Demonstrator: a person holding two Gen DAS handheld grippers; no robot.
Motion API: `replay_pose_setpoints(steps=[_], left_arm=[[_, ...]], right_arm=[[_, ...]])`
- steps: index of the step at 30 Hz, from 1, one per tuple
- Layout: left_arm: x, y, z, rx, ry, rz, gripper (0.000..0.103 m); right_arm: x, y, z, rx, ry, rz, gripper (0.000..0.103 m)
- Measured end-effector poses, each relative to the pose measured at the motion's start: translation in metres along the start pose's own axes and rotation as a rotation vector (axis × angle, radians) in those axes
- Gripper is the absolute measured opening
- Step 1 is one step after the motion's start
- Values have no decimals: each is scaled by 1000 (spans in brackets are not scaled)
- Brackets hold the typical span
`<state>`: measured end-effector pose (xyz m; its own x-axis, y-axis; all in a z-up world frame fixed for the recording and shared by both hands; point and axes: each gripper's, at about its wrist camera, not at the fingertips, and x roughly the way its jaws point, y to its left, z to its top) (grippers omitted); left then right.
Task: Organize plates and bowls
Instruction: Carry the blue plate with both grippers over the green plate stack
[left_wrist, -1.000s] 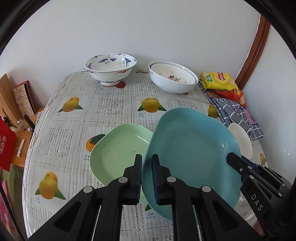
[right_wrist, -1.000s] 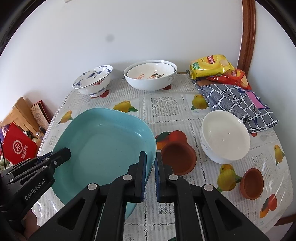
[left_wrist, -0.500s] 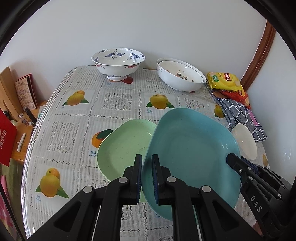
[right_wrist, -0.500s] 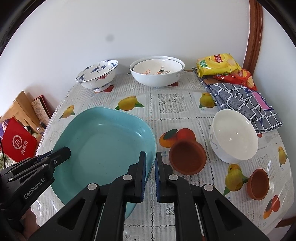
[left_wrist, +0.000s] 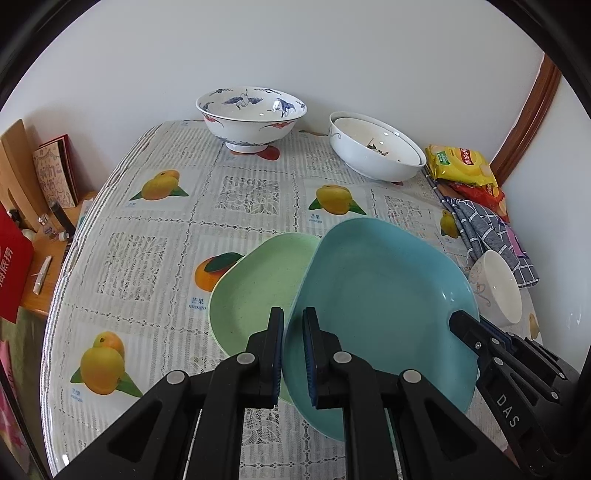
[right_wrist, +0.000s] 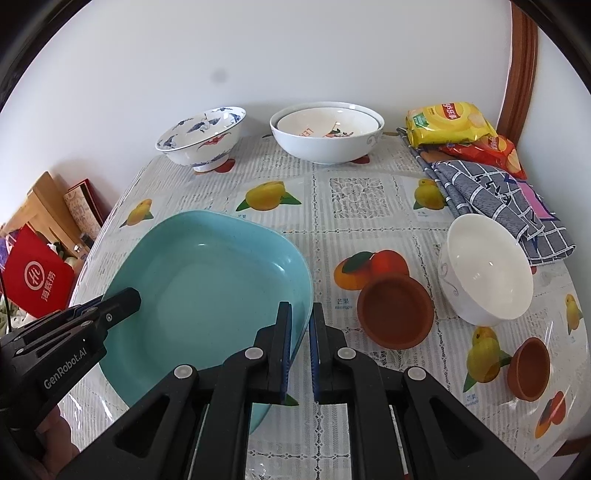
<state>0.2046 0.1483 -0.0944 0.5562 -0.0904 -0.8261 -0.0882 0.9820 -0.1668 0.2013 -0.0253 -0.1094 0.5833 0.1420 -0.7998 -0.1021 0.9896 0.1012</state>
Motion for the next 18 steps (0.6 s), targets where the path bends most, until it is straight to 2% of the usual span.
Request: replay_pose_setpoints(steps=[18], left_arm=[[24,35,12,-60,18,39,11]], right_arm=[[36,29,8,-49,37,53,10]])
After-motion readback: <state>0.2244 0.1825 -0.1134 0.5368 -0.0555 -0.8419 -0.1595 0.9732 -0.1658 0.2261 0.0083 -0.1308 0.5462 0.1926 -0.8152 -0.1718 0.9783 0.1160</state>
